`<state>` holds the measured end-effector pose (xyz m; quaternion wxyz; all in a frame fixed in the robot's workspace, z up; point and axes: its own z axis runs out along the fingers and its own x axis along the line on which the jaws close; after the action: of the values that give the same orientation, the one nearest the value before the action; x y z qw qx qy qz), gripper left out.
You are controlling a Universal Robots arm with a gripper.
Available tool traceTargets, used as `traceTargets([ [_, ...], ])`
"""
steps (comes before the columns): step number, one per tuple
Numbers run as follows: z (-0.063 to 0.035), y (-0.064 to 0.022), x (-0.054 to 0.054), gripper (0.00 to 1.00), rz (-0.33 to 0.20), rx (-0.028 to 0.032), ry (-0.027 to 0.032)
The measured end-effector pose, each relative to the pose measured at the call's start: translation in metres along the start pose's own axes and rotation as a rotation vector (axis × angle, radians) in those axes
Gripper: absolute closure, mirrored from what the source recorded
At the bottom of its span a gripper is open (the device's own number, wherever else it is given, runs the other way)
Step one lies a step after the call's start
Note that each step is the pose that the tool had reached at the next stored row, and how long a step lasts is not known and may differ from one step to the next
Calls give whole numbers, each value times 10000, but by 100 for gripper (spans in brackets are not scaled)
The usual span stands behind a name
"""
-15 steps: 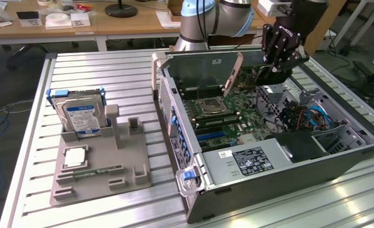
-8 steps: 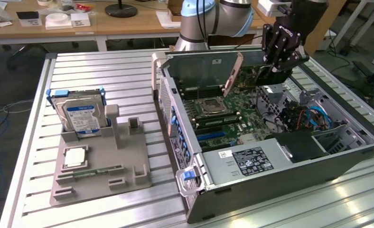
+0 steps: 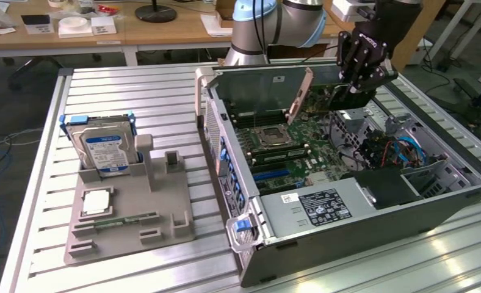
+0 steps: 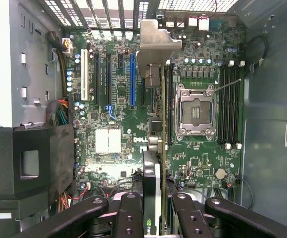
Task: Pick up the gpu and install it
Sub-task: 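Insert the gpu into the slot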
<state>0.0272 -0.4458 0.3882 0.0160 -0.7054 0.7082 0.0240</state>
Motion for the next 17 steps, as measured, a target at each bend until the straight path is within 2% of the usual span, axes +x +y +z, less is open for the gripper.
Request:
traceTargets([
  [17, 42, 1, 2, 73, 0, 0, 0],
])
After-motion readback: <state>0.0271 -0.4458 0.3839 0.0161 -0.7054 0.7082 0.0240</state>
